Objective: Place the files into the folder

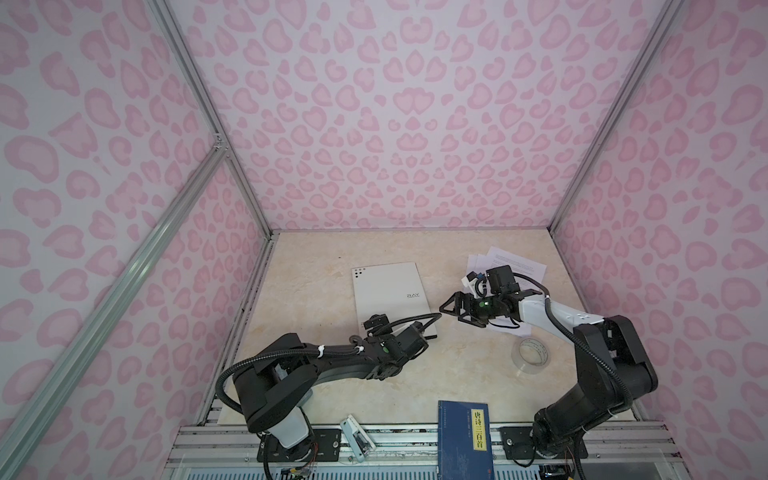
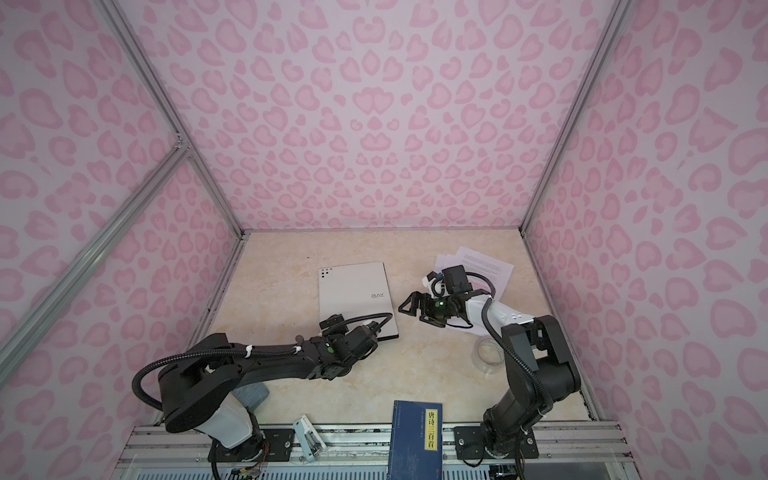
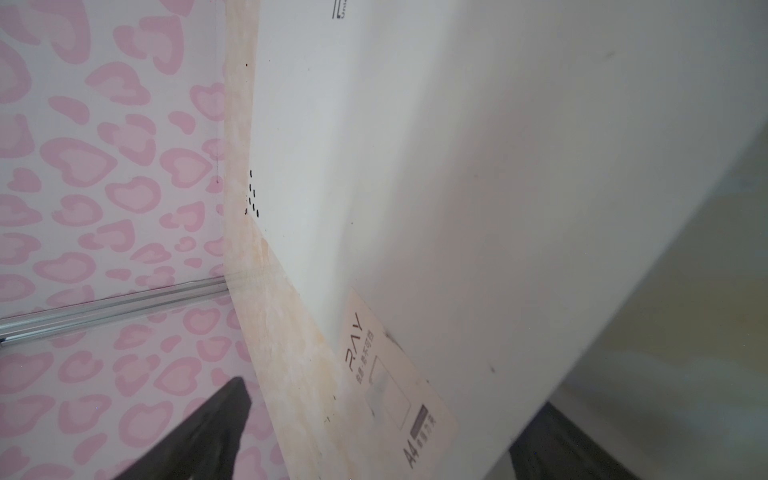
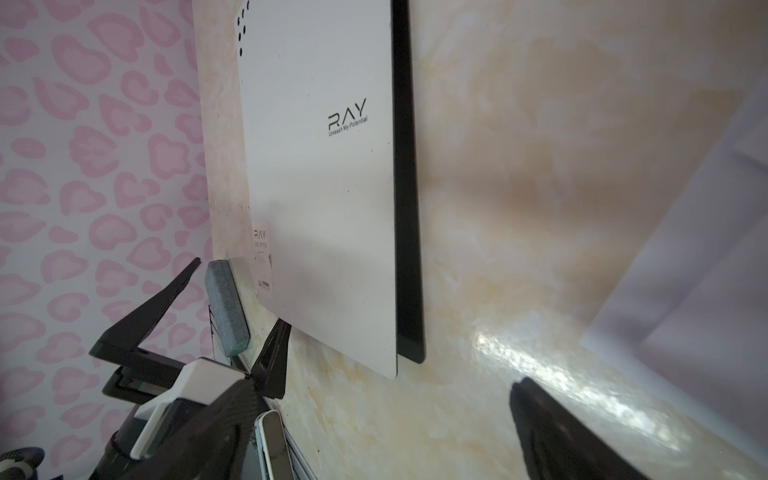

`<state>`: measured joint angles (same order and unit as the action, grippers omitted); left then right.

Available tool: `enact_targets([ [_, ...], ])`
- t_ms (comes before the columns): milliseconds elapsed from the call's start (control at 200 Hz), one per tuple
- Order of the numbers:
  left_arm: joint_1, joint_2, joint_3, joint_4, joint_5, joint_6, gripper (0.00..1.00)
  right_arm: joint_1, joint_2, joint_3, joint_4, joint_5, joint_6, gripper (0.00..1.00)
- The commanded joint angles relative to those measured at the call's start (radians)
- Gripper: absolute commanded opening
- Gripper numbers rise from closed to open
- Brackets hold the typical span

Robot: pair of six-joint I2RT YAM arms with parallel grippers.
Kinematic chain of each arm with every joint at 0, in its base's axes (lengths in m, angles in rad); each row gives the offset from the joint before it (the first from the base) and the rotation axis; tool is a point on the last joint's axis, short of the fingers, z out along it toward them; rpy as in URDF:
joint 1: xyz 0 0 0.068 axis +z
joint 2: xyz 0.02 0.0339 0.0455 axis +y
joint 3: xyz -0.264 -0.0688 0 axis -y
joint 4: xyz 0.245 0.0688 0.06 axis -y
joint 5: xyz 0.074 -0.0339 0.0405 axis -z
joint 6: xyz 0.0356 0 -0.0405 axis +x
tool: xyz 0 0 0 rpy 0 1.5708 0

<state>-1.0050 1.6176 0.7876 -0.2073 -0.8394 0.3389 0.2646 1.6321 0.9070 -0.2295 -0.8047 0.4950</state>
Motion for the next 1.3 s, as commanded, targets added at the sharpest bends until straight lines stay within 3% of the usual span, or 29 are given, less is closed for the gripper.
enact_targets([
  [0, 0.002, 0.0, 0.0, 0.035, -0.029, -0.016, 0.98, 0.026, 0.032, 0.014, 0.027, -0.032, -0.001, 0.97],
  [595, 0.002, -0.016, -0.002, 0.033, -0.027, -0.02, 0.98, 0.129, 0.201, 0.067, 0.167, -0.097, 0.085, 0.93],
  [1295, 0.002, -0.041, 0.03, -0.037, 0.033, -0.021, 0.98, 0.139, 0.213, 0.058, 0.335, -0.198, 0.196, 0.87],
])
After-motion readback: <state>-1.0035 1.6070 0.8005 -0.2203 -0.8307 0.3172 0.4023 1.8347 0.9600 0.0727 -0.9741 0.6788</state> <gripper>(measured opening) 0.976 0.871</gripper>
